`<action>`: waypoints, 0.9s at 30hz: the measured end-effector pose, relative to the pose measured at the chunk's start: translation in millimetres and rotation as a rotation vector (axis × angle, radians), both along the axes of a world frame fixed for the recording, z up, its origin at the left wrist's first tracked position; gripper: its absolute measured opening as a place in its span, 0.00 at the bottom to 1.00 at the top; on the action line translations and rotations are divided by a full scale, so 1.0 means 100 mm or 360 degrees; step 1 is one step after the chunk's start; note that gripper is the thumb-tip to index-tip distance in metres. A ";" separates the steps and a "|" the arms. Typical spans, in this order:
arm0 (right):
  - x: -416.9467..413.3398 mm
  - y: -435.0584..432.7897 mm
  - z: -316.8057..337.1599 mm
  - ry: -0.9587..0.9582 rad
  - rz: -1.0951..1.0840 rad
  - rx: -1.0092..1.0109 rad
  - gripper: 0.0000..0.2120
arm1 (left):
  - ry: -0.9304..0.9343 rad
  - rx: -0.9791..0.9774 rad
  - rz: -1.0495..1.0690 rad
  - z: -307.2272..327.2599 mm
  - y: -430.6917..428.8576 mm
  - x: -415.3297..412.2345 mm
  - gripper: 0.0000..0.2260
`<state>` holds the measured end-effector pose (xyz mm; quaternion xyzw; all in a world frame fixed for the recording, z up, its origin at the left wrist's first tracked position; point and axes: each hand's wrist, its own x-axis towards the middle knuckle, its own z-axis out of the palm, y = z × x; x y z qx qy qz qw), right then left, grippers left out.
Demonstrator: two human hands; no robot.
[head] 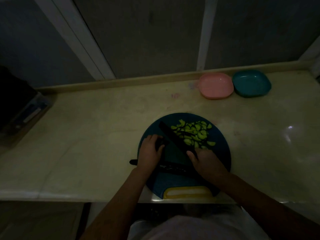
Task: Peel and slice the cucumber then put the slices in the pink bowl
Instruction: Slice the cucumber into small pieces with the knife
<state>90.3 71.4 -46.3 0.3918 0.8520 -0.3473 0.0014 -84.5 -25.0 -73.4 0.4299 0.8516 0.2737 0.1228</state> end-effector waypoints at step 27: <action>-0.12 -0.23 0.05 -0.0194 0.0188 0.0439 0.18 | 0.0065 0.0077 0.0027 -0.09 -0.01 0.02 0.05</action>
